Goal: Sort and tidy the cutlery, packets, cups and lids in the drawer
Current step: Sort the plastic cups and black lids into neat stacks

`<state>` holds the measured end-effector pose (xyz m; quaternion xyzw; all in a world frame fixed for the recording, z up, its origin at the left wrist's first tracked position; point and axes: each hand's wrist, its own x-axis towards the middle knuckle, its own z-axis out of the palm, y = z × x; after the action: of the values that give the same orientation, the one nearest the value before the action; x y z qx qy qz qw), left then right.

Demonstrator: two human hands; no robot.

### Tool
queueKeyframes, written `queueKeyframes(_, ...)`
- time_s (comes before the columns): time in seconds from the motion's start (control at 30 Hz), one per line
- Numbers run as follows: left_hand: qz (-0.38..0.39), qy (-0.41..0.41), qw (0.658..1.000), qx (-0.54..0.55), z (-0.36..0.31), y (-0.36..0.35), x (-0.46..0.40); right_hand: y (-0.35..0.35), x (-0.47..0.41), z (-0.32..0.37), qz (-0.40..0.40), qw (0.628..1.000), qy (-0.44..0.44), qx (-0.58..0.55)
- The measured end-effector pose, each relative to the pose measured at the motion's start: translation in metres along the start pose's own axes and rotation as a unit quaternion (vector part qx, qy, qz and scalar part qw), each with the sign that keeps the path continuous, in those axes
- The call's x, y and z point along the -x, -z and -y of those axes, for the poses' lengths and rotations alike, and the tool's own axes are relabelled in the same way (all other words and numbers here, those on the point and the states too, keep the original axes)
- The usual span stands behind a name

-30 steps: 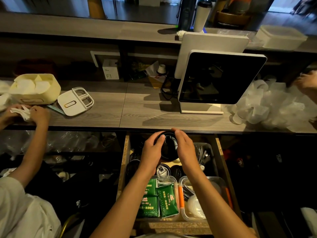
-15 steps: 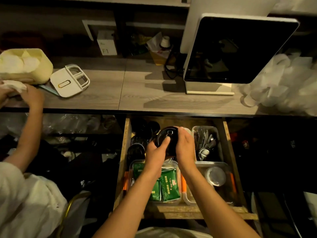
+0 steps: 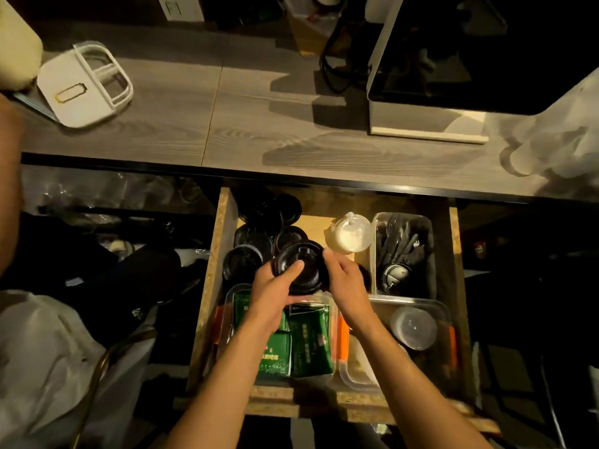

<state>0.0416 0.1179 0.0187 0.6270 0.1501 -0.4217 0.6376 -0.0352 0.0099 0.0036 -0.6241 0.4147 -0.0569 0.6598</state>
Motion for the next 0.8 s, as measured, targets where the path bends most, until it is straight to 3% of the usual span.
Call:
queueKeyframes(0.1, -0.045, 0.010, 0.997, 0.060, 0.004, 0.022, -0.017, 0.014, -0.024, -0.010, -0.043, 0.993, -0.073, -0.080)
queueKeyframes(0.2, -0.075, 0.020, 0.992, 0.100, 0.005, 0.045, -0.031, 0.030, -0.044, -0.018, -0.082, 0.990, -0.086, -0.070)
queueKeyframes(0.37, -0.071, 0.029, 0.986, 0.146, 0.000, 0.052, -0.043, 0.029, -0.074, -0.042, -0.002, 0.988, -0.076, 0.131)
queueKeyframes(0.57, -0.087, 0.011, 0.990, 0.107, 0.010, 0.058, -0.065, 0.005, -0.110, -0.073, 0.125, 0.920, -0.043, 0.369)
queueKeyframes(0.67, -0.085, -0.002, 0.992, 0.088, 0.013, 0.060, -0.069, -0.001, -0.119, -0.086, 0.125, 0.892, -0.030, 0.433)
queueKeyframes(0.8, -0.080, 0.011, 0.992, 0.097, 0.014, 0.060, -0.068, 0.003, -0.117, -0.086, 0.088, 0.909, -0.012, 0.407)
